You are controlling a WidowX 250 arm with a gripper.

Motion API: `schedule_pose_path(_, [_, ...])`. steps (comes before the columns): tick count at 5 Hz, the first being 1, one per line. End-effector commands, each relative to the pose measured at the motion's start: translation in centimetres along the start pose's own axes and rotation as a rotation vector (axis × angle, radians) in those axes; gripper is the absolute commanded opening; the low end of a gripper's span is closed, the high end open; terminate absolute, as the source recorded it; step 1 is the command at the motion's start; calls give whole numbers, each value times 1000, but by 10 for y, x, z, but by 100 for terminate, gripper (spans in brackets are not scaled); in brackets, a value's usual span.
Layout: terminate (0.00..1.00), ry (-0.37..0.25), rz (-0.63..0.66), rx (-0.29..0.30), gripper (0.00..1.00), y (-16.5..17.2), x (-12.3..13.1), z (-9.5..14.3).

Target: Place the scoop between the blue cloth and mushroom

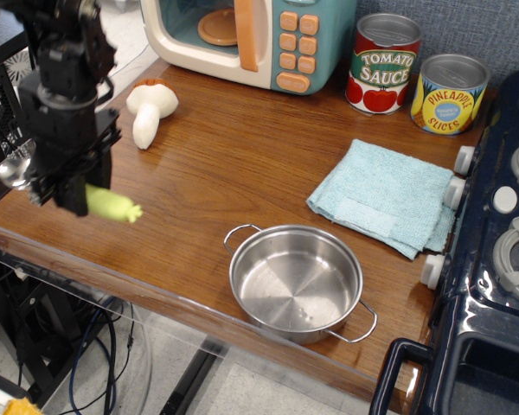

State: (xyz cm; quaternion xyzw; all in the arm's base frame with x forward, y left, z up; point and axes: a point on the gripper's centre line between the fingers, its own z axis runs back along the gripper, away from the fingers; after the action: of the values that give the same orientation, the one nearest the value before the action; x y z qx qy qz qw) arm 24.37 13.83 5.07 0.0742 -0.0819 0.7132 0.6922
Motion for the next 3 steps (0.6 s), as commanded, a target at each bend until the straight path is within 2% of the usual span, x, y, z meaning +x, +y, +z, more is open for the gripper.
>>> schedule_pose_path(1, [0,35,-9,-194,0,-36,-29,70])
schedule_pose_path(2, [0,58,-18,-230,0,-61,-39,84])
schedule_pose_path(3, [0,106,-19,-260,0,-92,-53,83])
